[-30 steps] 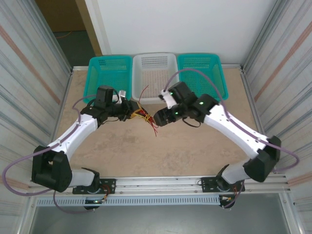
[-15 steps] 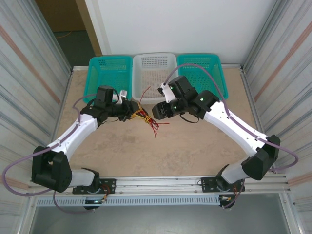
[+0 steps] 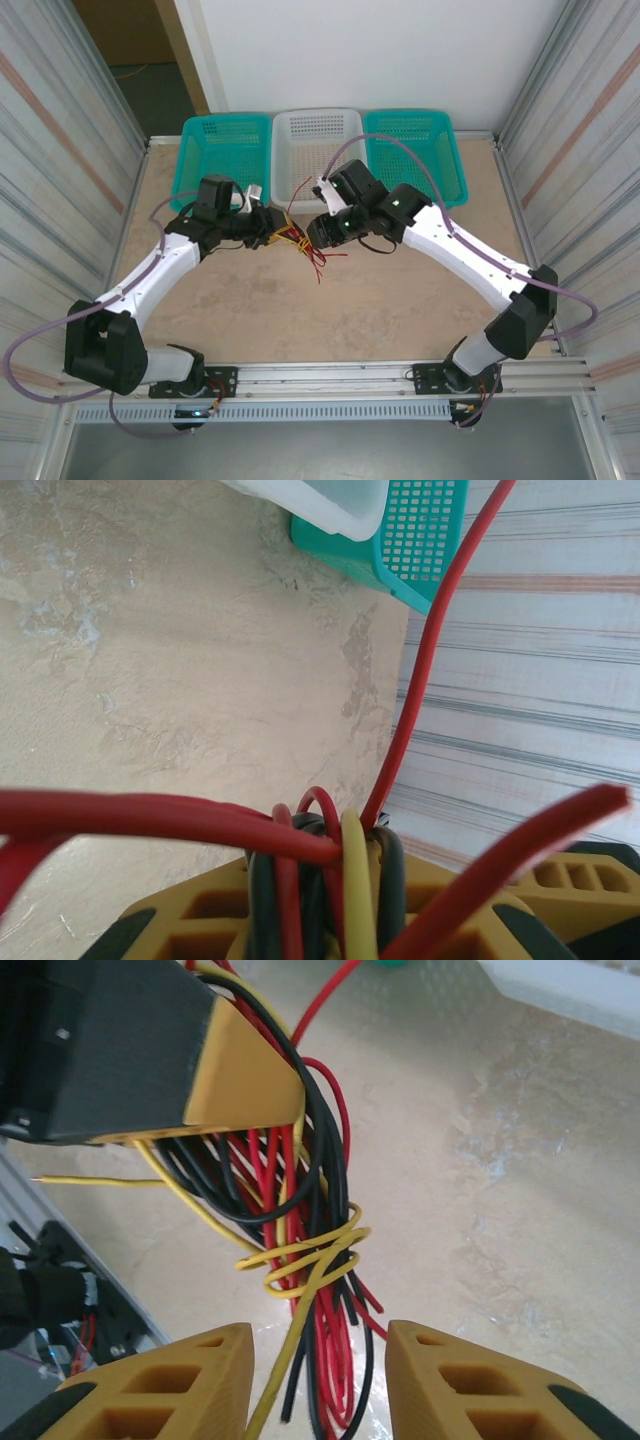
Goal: Untangle the cables
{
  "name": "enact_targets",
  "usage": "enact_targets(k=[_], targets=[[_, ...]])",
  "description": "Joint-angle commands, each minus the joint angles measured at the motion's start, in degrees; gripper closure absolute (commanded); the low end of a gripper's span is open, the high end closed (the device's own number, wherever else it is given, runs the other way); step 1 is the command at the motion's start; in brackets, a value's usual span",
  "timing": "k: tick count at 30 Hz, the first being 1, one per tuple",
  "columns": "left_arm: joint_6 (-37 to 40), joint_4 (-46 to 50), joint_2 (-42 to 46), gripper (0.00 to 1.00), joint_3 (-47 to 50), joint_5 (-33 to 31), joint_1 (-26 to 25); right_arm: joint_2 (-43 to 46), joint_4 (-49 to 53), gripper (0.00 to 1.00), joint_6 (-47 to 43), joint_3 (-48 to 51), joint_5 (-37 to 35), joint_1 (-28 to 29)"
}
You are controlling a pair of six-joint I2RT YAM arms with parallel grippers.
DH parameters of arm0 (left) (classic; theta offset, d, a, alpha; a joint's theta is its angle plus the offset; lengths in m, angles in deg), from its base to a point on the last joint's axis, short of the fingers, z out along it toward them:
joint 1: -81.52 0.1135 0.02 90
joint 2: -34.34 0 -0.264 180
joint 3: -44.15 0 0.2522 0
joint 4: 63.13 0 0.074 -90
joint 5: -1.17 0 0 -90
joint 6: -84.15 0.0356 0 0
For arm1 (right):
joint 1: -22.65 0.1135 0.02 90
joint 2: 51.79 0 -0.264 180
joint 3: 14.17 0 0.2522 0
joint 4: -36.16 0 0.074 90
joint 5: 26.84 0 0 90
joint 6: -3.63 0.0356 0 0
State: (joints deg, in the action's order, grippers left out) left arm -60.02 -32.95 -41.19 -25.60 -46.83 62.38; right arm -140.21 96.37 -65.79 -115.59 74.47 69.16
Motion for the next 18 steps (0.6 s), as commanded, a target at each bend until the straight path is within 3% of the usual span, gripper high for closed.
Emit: enact_targets(k=[1,11,16,18], targets=[[1.3,-0.3,2.1,1.00,-1.7,1.6,-0.4,-0.6,0.7,0.65,0.6,-2.0,-2.3,0.7],[2.7,1.0,1.3,1.00,-1.8,1.0,-0.9,-0.9,0.4,0.73,0.7,-2.0,-2.5,0.5],[3.3,1.7,1.1,1.00,-2.2,0.8,-1.1,-0.7,0.6,0.99,0.7,-2.0,-2.1,-0.2],[3.7,2.2,1.1,1.00,-2.6,0.8,-1.2,-0.3,0.8,1.00,0.5,-2.0,-2.0,-0.7]])
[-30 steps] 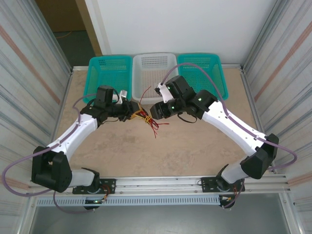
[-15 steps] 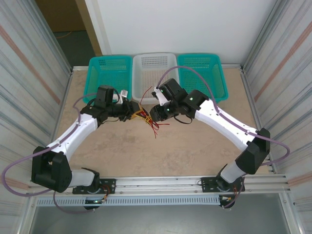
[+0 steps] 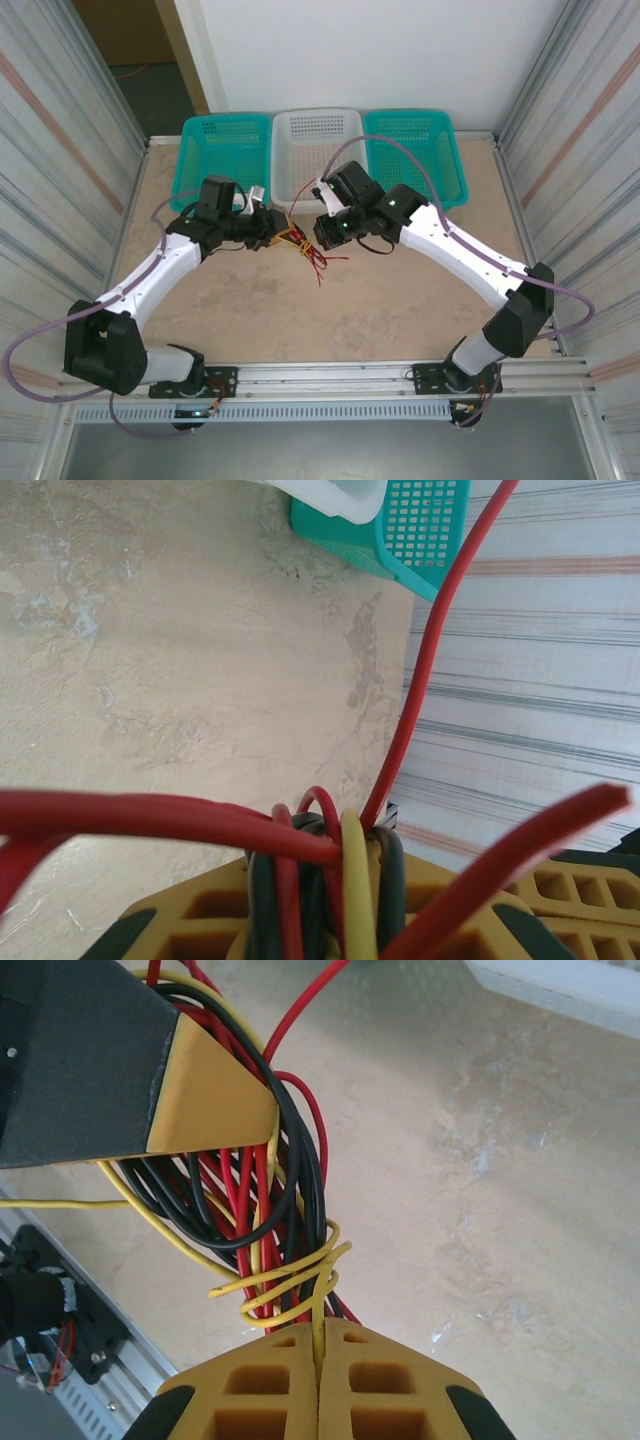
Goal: Untangle the cables
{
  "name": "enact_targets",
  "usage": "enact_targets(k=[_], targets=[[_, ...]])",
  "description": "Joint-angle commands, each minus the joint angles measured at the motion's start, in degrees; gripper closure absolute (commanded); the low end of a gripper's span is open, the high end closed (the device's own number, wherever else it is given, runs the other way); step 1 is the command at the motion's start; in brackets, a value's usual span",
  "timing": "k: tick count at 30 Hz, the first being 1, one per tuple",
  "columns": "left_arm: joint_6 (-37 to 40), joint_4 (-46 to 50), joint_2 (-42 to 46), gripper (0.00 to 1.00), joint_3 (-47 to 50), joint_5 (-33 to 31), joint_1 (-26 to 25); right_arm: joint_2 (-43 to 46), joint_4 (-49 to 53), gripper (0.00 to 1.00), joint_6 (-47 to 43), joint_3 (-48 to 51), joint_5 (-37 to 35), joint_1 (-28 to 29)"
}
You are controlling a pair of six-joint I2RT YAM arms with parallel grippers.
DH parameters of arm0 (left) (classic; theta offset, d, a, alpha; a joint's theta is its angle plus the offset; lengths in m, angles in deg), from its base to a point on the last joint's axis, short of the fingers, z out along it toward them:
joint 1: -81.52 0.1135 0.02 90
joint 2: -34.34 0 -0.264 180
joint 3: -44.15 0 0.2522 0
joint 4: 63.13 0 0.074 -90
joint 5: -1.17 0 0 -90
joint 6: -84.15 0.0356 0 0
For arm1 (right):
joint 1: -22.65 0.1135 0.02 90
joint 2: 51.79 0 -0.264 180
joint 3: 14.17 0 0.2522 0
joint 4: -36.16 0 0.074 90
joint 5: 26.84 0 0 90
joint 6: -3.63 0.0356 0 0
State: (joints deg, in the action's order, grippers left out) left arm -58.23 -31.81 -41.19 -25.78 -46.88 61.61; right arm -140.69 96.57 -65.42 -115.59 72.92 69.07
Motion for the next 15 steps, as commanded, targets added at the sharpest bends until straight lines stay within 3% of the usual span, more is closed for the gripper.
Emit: enact_targets(k=[1,9,15], targets=[[2.2,1.2,1.0,1.00,-2.6,0.9,-0.3,0.4,0.6,1.00,0.2,-1.9,-0.2,-0.9],[6.4,3.8,0.9,1.00,-5.0,4.3,-0.5,3.1,-1.0,1.00,0.2,-1.9,9.5,-8.4],[-0.1,-8.4,3.8,1.00,-4.1,13.6,-0.9,2.7,-7.2,1.00,1.4,2.2,20.8,-16.5]])
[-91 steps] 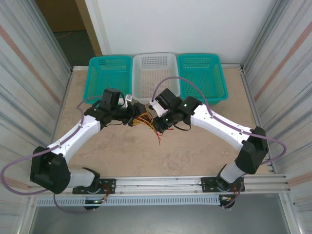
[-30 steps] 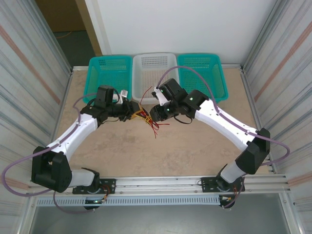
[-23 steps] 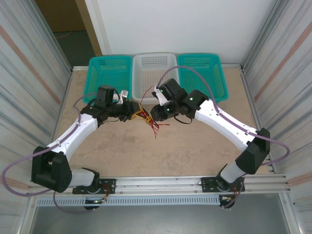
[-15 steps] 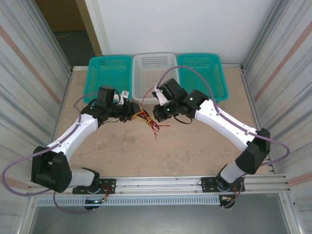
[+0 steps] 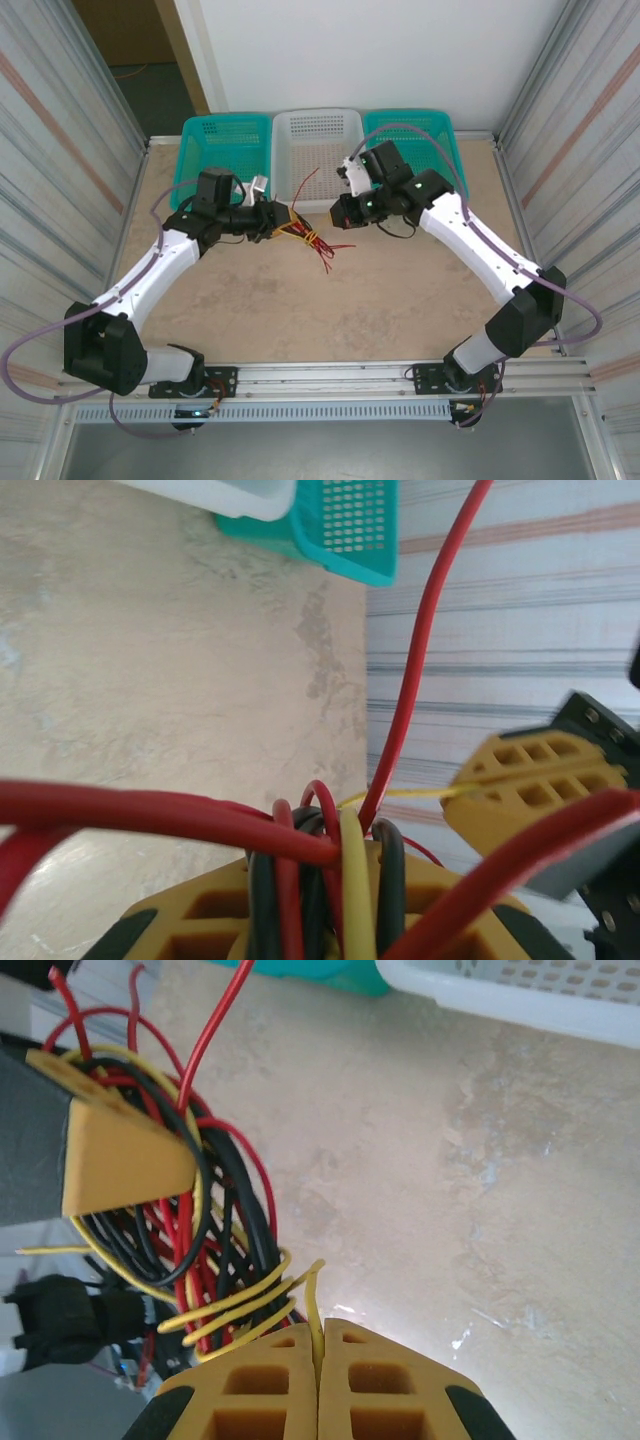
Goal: Untangle the cables
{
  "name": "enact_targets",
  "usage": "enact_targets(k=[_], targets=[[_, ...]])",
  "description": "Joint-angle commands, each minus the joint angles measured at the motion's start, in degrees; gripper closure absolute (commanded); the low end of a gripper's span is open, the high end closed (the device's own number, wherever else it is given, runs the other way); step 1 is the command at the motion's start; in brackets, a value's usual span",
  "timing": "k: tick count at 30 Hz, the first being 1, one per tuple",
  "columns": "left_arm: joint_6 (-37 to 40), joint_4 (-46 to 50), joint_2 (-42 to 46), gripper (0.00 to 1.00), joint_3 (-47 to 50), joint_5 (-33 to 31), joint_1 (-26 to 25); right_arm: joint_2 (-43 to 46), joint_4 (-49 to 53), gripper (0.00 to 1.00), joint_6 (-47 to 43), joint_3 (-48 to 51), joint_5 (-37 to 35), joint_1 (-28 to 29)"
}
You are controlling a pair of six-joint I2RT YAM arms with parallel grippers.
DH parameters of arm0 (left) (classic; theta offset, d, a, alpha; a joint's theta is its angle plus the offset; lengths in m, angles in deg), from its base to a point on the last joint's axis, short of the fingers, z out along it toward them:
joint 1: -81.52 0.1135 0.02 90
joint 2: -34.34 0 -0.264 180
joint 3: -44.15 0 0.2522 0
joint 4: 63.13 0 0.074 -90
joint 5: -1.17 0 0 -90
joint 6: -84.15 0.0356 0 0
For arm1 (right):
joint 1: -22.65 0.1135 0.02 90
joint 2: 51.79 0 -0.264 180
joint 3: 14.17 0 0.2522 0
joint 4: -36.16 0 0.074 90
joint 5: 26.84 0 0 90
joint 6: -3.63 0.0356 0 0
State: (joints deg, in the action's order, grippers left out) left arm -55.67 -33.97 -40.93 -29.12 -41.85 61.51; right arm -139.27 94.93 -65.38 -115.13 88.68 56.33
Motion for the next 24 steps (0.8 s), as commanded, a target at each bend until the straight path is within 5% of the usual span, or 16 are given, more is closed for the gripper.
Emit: enact_targets(k=[1,10,15,19,24], targets=[[-4.7,-9.2,3.9,1.00,-0.6,9.6,-0.8,1.4,-7.7,1.00,2.4,3.2,7.0,-4.8],[-24.0,-35.5,4.8,1.00,0.3,2.6,-1.3,3.0,-31.8,1.00,16.5,18.2,16.2,-7.1],[-20.4,-36.6,8.1,1.00,1.5,-9.0,-1.3,7.5,-44.4,1.00,24.9,28.2,16.1,-4.5],[-16.1,-26.9,12.3,1.00,3.1,-23.8,0.3,13.3,-52.4,1.00,31.9,36.5,13.5,-2.3],[-23.6,-37.1,12.4,1.00,9.8,-30.3,2.6,20.3,-49.5,1.00,32.7,40.2,8.4,3.2]])
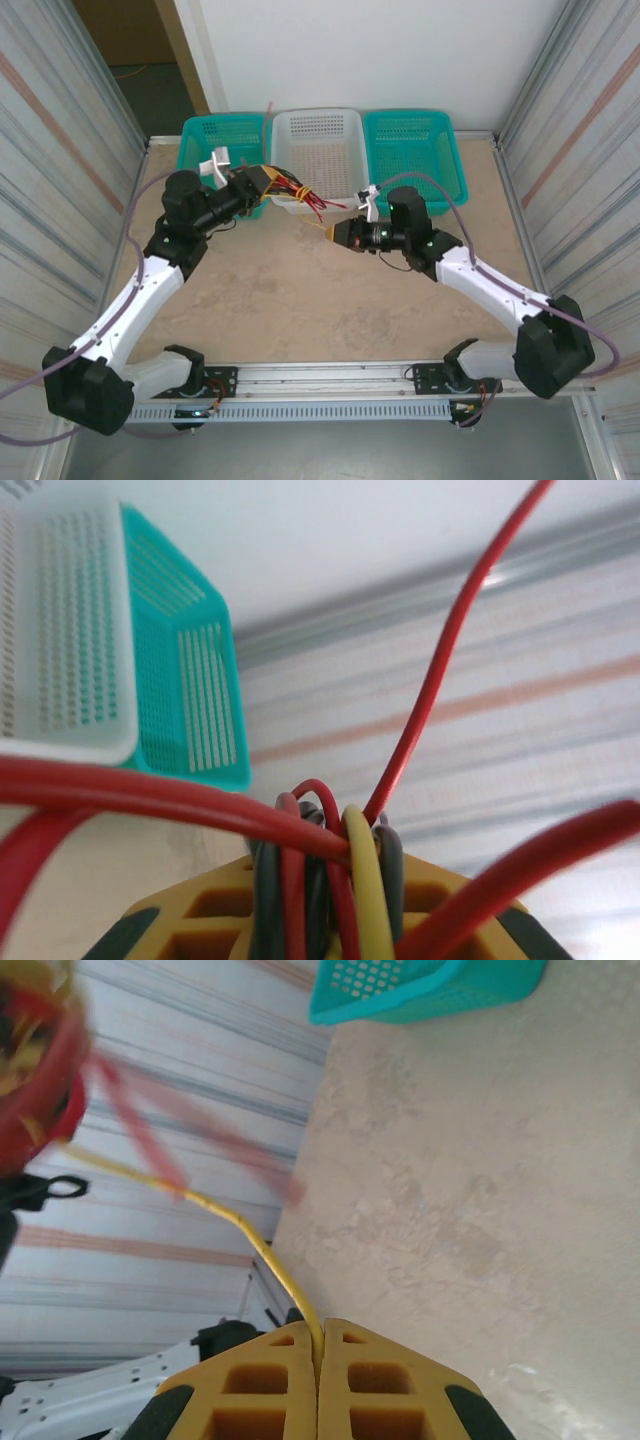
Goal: Untangle the cables
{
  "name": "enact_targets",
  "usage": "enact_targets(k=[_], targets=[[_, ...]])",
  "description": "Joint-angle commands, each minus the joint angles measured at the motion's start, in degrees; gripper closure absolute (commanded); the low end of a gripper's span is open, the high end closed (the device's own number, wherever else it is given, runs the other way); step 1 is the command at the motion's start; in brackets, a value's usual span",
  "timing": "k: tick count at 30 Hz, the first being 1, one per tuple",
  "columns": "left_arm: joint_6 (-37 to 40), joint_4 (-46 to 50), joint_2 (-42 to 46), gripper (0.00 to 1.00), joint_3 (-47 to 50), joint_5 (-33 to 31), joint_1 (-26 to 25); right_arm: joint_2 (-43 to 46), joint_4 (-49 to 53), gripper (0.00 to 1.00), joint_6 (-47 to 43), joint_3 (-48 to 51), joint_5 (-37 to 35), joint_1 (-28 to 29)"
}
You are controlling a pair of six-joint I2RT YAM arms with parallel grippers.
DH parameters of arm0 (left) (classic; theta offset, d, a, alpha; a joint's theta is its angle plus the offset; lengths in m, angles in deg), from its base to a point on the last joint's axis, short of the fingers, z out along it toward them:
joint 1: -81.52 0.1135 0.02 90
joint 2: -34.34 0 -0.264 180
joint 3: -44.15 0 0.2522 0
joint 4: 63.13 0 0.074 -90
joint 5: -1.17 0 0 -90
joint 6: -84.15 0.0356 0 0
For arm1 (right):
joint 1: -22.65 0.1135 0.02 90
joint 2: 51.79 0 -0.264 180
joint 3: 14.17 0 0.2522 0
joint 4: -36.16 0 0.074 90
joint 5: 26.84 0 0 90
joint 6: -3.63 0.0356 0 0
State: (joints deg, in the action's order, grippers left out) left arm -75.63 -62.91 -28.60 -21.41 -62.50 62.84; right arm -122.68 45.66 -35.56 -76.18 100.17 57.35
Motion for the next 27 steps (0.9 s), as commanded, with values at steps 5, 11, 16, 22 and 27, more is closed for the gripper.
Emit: enact_targets(k=[5,11,16,22,27], targets=[[-0.4,-4.9,-0.3,1.00,2.4,-12.2,1.4,11.5,6.2,1.00,2.2,-0.3,-6.0,3.4],[7.4,5.5,0.2,1.00,1.9,-10.6,0.6,12.5,17.7,1.00,-3.6,-13.6,-6.8,0.1],[9.3,10.4,3.5,1.00,5.6,-11.2,0.1,7.9,23.1,1.00,-7.2,-25.8,-6.8,-5.3],[8.8,15.1,8.3,1.00,9.3,-12.5,1.5,5.1,25.6,1.00,-8.3,-31.1,-5.6,-14.7],[9.9,20.5,10.7,1.00,11.1,-11.5,4.5,7.1,27.0,1.00,-7.7,-31.1,-3.1,-23.7]])
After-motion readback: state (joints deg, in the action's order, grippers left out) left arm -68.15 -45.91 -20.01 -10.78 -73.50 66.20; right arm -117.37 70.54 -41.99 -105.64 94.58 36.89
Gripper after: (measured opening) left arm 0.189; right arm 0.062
